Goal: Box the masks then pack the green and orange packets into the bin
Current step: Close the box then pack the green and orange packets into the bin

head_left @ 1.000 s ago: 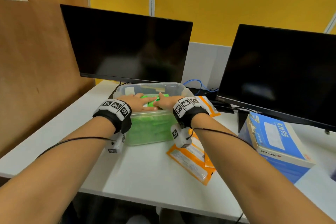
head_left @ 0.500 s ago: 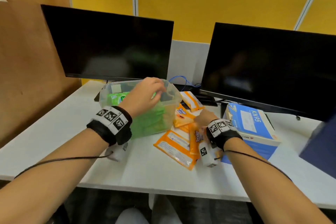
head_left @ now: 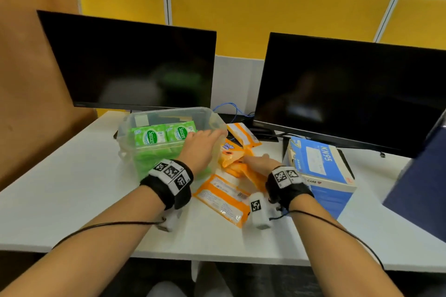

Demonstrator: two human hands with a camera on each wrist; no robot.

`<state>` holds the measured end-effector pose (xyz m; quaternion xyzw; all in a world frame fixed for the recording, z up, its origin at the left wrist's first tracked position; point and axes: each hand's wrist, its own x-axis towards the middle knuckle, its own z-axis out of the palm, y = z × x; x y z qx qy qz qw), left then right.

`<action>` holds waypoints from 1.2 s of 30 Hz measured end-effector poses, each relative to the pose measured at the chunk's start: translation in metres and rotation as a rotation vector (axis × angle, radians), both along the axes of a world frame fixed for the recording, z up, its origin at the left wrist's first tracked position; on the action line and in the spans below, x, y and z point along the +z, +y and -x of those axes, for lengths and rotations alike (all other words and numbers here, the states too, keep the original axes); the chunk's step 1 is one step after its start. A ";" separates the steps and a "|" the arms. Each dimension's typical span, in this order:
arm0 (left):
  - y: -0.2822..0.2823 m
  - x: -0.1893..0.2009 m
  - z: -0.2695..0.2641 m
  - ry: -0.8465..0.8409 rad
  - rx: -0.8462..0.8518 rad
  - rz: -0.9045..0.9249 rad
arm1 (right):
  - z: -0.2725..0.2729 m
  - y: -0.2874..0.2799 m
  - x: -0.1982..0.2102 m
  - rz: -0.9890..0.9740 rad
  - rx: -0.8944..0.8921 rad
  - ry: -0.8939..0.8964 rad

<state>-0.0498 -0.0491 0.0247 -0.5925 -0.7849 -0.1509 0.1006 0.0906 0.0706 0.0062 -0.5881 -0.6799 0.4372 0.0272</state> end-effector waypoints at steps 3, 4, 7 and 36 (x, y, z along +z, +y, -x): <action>0.005 0.023 0.005 -0.406 -0.010 0.020 | -0.001 -0.005 0.042 -0.059 -0.020 0.272; 0.006 0.032 0.005 -0.551 -0.053 0.010 | 0.002 -0.009 0.055 -0.107 0.004 0.364; 0.004 0.054 -0.001 -1.183 -0.158 -0.098 | 0.021 -0.025 0.080 -0.319 0.191 0.588; -0.046 0.021 0.116 -0.204 0.434 0.269 | 0.085 0.055 0.002 -0.592 0.127 0.073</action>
